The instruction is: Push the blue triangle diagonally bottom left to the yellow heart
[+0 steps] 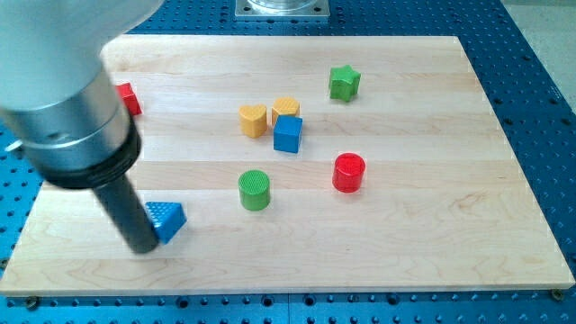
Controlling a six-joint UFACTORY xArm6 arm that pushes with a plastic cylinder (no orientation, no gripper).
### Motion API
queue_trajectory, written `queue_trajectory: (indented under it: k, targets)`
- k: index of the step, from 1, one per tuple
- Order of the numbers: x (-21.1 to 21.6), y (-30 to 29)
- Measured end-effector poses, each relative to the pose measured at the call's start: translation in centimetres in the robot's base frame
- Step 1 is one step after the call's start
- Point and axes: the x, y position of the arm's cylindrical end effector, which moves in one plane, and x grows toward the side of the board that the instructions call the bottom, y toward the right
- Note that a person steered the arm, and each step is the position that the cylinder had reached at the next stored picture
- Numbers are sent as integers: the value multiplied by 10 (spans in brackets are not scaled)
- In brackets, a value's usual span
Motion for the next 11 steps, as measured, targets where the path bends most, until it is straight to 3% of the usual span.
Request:
queue_trajectory:
  k: [1,2,3,4,5,8,9,10,11]
  targets:
    - [-28,27]
    - [-17,28]
    - [23,41]
    - [-15,67]
    - [-83,42]
    - [-52,81]
    - [-86,82]
    - [-57,60]
    - [-73,36]
